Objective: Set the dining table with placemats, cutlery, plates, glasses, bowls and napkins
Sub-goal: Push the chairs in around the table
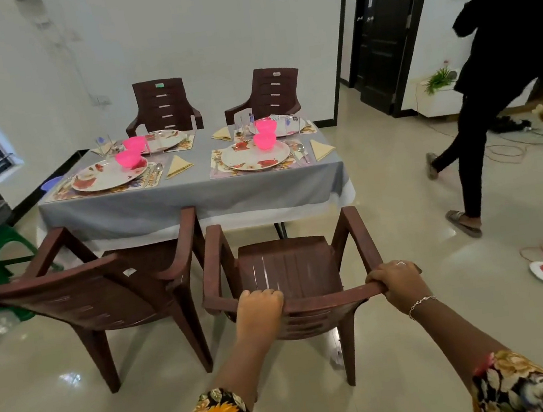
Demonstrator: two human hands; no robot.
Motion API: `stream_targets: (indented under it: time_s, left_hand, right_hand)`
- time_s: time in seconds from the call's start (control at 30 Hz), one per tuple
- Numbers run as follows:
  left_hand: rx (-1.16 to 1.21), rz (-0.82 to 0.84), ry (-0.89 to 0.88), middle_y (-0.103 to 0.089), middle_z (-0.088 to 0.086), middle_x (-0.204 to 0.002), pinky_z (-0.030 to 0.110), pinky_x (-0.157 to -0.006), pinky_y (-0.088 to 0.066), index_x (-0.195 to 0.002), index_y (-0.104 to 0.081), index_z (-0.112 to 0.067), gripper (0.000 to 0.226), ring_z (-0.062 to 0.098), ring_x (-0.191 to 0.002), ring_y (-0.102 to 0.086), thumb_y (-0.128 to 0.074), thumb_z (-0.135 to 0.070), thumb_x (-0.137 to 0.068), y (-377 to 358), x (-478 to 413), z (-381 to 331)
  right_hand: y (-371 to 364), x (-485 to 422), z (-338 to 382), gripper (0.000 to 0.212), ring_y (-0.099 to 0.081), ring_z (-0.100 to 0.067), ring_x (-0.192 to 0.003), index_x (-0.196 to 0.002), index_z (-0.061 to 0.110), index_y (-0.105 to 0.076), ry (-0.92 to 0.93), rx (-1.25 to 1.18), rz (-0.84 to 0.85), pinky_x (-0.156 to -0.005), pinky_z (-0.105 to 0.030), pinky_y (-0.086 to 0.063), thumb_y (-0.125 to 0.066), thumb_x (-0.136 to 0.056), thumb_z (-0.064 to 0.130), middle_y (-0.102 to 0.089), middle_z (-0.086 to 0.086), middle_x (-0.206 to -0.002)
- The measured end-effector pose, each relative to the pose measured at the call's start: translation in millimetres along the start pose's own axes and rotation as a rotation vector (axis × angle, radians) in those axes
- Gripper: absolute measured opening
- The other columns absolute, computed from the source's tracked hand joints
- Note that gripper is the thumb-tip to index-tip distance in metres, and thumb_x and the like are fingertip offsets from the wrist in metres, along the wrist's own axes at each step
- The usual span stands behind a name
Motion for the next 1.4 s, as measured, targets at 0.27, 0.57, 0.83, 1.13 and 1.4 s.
stream_targets:
  time_s: [0.27, 0.57, 0.83, 1.13, 1.4]
  left_hand:
    - [-0.02, 0.051, 0.04, -0.065, -0.003, -0.077, 0.03, -0.077, -0.044, -0.081, -0.063, -0.021, 0.002, 0.016, -0.073, -0.063, -0.063, -0.018, -0.082, 0, -33, 31]
    - [-0.045, 0.065, 0.099, -0.063, -0.004, -0.072, 0.029, -0.073, -0.042, -0.075, -0.062, -0.021, 0.008, 0.015, -0.07, -0.062, -0.064, -0.016, -0.081, -4, -47, 50]
    - [-0.043, 0.025, 0.155, -0.063, 0.002, -0.058, 0.03, -0.063, -0.043, -0.062, -0.063, -0.015, 0.016, 0.025, -0.057, -0.062, -0.071, -0.002, -0.069, -10, -55, 50]
    - [-0.083, 0.084, 0.171, -0.069, 0.005, -0.084, 0.034, -0.078, -0.041, -0.086, -0.066, -0.012, 0.014, 0.027, -0.082, -0.065, -0.054, -0.006, -0.085, -10, -53, 43]
    - [-0.183, 0.043, 0.168, -0.068, 0.001, -0.098, 0.031, -0.084, -0.038, -0.102, -0.064, -0.016, 0.021, 0.02, -0.093, -0.064, -0.045, -0.013, -0.093, -10, -33, 50]
  right_hand:
    - [-7, -39, 14, 0.037, -0.061, -0.02, -0.051, -0.062, 0.024, -0.07, 0.101, 0.026, -0.099, -0.053, -0.032, -0.049, -0.083, -0.036, 0.001, -0.061, 0.006, -0.053]
    - [-11, -59, 24, 0.036, -0.06, -0.019, -0.052, -0.061, 0.023, -0.068, 0.166, 0.003, -0.167, -0.05, -0.031, -0.046, -0.078, -0.036, 0.0, -0.061, 0.004, -0.054]
    - [-5, -65, 16, 0.025, -0.06, -0.02, -0.05, -0.059, 0.022, -0.066, 0.202, 0.0, -0.175, -0.052, -0.029, -0.046, -0.063, -0.045, 0.002, -0.06, 0.006, -0.053]
    - [-12, -59, 19, 0.024, -0.063, -0.029, -0.062, -0.07, 0.013, -0.07, 0.171, -0.054, -0.095, -0.068, -0.036, -0.048, -0.07, -0.057, -0.007, -0.066, -0.005, -0.063]
    - [-13, -52, 29, 0.027, -0.064, -0.028, -0.08, -0.083, 0.014, -0.071, 0.179, -0.103, -0.102, -0.077, -0.039, -0.044, -0.067, -0.064, -0.005, -0.07, -0.003, -0.079]
Point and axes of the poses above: each hand's wrist, its own x-axis away from the middle knuckle, its own y-axis out of the back of the hand, z = x × y, the point moved 5 cm from there along -x, towards the middle knuckle
